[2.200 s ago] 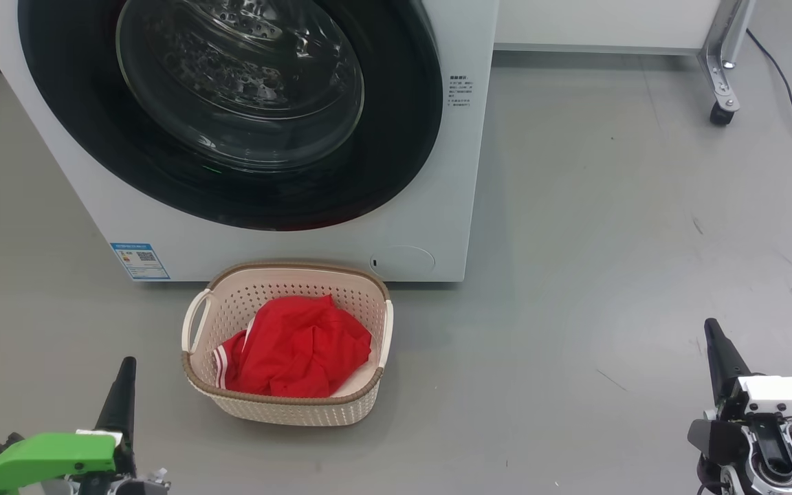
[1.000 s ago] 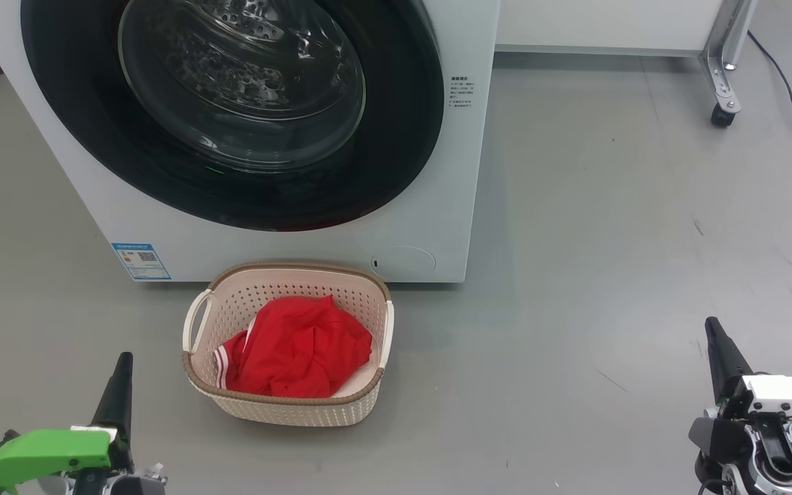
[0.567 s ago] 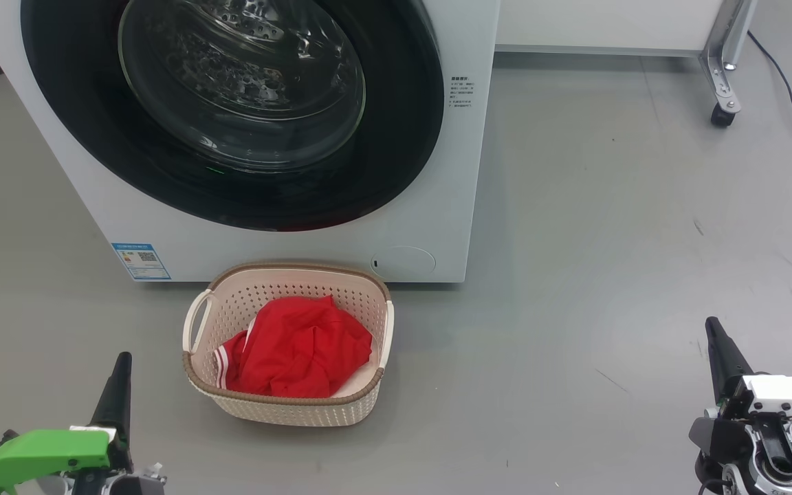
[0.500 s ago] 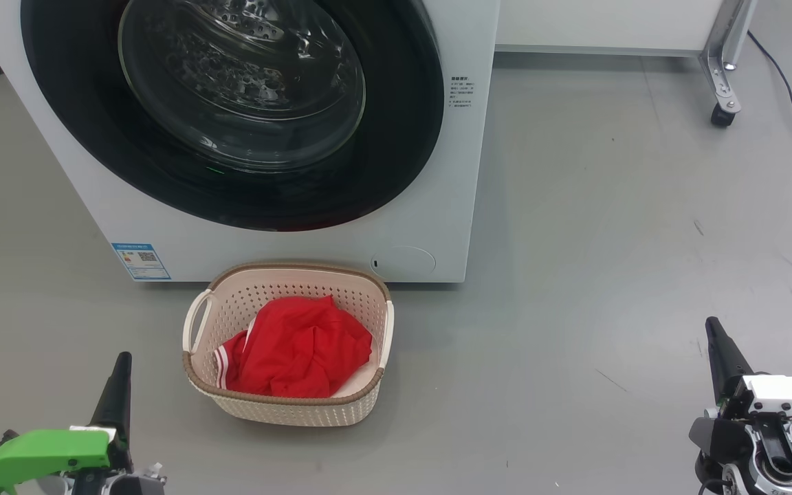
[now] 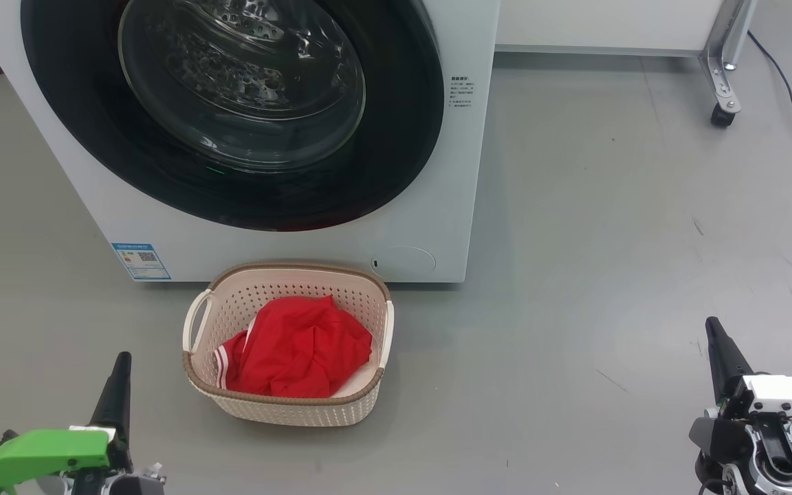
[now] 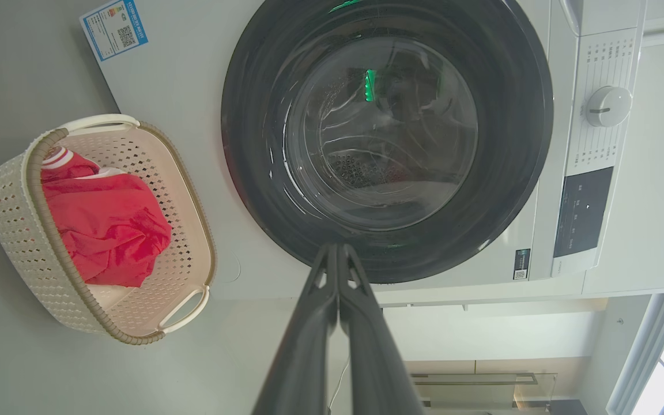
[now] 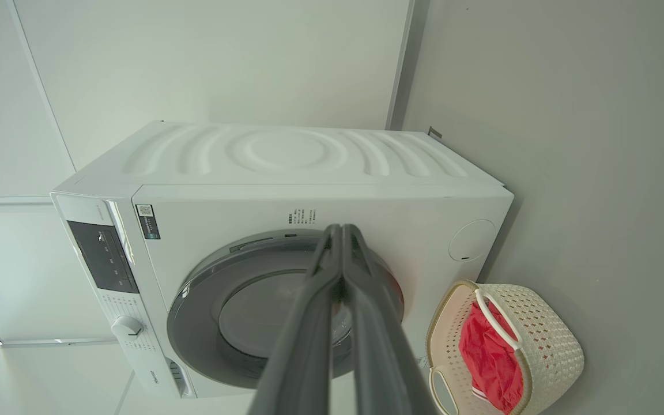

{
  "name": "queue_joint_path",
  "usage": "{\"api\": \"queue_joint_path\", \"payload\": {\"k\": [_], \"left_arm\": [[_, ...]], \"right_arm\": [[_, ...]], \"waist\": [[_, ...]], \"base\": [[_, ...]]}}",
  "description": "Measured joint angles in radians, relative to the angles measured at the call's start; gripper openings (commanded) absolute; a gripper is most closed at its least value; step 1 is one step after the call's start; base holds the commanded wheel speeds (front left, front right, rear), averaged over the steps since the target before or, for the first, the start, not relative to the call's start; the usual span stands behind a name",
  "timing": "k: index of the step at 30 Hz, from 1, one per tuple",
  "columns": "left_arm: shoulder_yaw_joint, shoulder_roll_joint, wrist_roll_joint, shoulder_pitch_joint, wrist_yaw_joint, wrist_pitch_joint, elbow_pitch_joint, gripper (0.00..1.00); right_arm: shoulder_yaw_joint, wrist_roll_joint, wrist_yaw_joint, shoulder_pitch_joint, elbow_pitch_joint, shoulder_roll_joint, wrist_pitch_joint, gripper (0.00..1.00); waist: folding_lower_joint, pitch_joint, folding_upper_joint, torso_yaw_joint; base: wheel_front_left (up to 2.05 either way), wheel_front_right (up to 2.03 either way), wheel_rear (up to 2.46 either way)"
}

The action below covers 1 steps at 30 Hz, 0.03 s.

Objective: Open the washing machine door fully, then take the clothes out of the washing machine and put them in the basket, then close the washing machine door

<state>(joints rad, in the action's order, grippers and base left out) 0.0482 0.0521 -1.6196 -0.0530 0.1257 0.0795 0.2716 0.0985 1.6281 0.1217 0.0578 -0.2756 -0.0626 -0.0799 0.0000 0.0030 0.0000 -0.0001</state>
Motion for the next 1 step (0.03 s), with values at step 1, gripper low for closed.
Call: {"api": "queue_joint_path", "payload": {"k": [1], "left_arm": [[0.000, 0.000, 0.000, 0.000, 0.000, 0.000, 0.000, 0.00]], "right_arm": [[0.000, 0.000, 0.000, 0.000, 0.000, 0.000, 0.000, 0.00]], "waist": [[0.0000, 0.000, 0.0000, 0.000]], "base": [[0.00, 0.00, 0.00]]}}
